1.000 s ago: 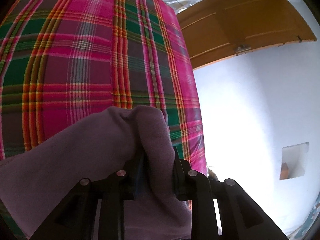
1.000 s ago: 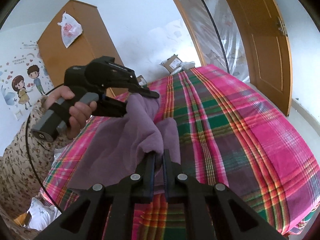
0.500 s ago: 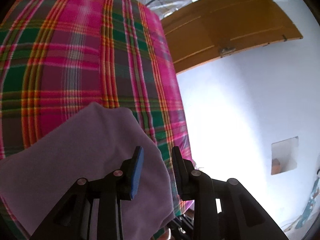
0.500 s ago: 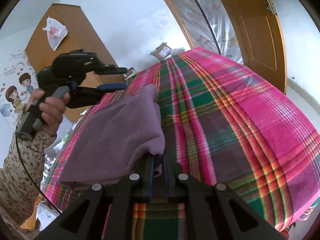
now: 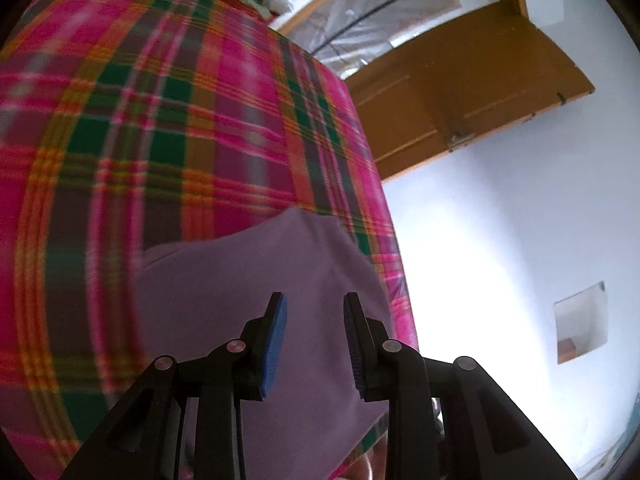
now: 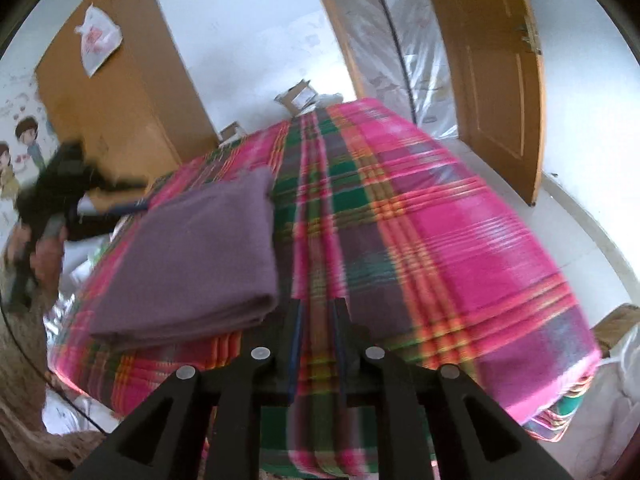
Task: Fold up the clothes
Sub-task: 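Fold the held mauve edge over the bundle with both grippers, then lower the folded edge onto the bundle and open the right gripper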
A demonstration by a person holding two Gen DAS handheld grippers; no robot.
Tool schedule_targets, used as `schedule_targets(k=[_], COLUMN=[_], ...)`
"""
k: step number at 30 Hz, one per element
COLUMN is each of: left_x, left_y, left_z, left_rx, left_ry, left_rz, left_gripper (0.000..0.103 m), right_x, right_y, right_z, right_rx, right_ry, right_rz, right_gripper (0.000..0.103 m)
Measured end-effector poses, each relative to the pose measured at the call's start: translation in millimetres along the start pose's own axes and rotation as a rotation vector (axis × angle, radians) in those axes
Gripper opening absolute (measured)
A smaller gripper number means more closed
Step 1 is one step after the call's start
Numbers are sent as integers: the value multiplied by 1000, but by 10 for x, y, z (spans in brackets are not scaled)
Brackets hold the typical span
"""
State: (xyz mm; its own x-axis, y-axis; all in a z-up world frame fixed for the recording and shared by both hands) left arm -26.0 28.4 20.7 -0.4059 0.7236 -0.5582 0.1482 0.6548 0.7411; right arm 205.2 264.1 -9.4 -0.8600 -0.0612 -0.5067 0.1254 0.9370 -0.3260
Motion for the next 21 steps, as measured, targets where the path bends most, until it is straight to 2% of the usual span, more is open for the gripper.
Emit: schedule_targets(k=[4, 8, 12, 15, 19, 21], left_x=[-148, -219, -281, -297, -278, -280], left_y=[-184, -223, -247, -284, -365, -367], left_z=[192, 332, 450, 468, 487, 508], left_rx=[-35, -23, -8, -13, -22, -23], left_ry=[7, 10, 17, 24, 25, 27], left_rz=[-4, -12, -20, -15, -12, -12], left_gripper=[29, 29, 32, 32, 32, 32], right_x=[58, 372, 779, 968, 973, 955], right_y=[-156, -523, -710, -666, -629, -679], right_z=[-262, -415, -413, -330, -371, -469], right_rx=[-27, -139, -222, -216, -199, -202], right_ry=[53, 36, -59, -145, -184, -174], right_rz=[-63, -152, -116, -77, -76, -83], right_gripper=[15, 15, 15, 15, 13, 13])
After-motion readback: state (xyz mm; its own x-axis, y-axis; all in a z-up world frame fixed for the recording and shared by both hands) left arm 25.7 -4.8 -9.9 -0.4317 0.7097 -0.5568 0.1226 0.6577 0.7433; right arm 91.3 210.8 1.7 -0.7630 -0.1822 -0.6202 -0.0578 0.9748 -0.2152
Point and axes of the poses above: each gripper's, at about its wrist camera, not at the fingertips, and x roughly the way its jaws point, y to its right, z to its underside, the point moved 3 cm from there along x, roughly the way its jaws point, and after that the axes turned 7 degrees about y, right-handed, at the moved point
